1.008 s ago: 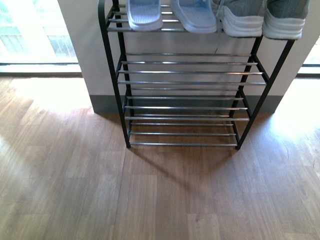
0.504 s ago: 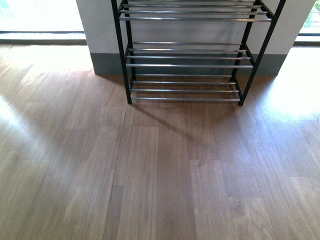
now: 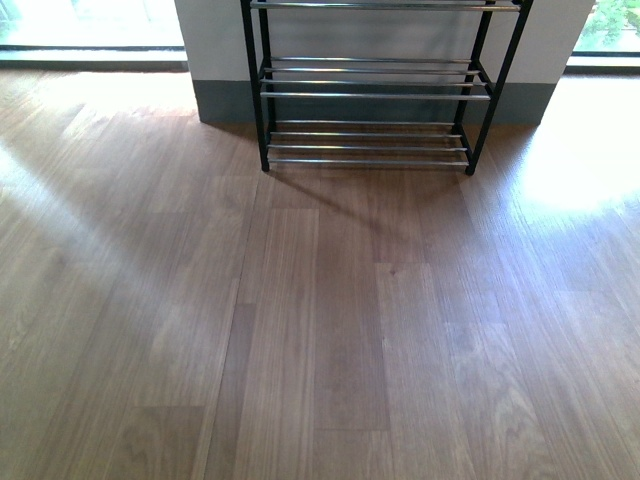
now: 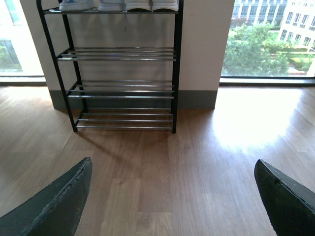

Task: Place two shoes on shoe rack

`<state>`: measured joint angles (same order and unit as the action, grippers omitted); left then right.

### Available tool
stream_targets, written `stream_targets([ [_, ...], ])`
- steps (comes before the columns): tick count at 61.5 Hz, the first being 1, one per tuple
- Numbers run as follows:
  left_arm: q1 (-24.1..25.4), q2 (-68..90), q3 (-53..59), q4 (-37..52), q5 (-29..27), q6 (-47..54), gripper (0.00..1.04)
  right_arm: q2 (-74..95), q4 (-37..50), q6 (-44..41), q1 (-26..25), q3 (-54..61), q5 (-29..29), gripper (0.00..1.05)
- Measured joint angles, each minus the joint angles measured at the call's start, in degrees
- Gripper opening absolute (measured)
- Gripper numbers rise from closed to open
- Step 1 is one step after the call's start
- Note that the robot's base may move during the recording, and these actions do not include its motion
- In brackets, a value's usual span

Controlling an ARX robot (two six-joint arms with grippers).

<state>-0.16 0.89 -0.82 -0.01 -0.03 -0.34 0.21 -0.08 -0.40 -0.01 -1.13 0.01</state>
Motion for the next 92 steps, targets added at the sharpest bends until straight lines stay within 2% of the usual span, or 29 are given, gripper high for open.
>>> stream_targets([
  [92, 0.0, 0.0, 0.0, 0.0, -0.1, 0.1, 0.95, -0.1, 0.0, 0.0, 0.0, 0.0, 0.0, 0.96],
])
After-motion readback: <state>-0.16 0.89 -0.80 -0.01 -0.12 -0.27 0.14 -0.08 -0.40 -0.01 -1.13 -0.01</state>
